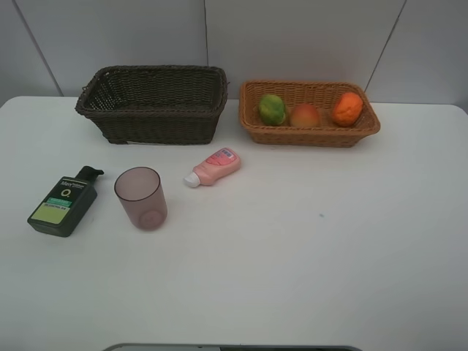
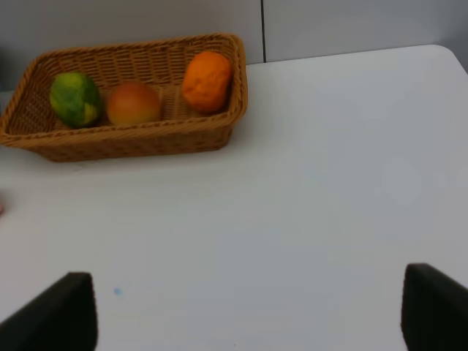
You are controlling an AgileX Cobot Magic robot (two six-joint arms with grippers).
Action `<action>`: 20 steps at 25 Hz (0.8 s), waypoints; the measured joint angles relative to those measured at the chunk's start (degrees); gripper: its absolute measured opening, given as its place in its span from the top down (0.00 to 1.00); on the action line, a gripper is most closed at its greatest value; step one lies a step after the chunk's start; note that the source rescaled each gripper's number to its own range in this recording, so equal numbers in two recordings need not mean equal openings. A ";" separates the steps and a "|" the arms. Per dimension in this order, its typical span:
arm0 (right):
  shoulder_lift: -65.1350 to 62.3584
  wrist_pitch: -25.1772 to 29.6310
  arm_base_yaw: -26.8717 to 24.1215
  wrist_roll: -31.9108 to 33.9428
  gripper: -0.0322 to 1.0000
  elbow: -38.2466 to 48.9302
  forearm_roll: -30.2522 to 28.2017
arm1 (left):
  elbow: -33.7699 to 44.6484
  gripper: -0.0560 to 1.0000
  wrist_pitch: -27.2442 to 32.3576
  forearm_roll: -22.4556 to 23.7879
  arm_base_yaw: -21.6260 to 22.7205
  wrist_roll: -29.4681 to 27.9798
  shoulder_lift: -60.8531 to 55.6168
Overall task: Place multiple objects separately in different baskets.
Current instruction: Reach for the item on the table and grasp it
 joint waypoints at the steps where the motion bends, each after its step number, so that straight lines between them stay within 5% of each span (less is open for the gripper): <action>1: 0.00 0.00 0.00 0.00 0.22 0.00 0.00 | -0.96 0.01 -0.77 0.30 0.00 0.04 3.18; 11: 0.00 0.00 0.00 0.00 0.22 0.00 0.00 | -7.18 0.01 -6.56 2.60 -0.19 0.53 31.31; 20: 0.00 0.00 0.00 0.00 0.22 0.00 0.00 | -7.24 0.01 -14.23 2.78 -0.19 4.70 41.69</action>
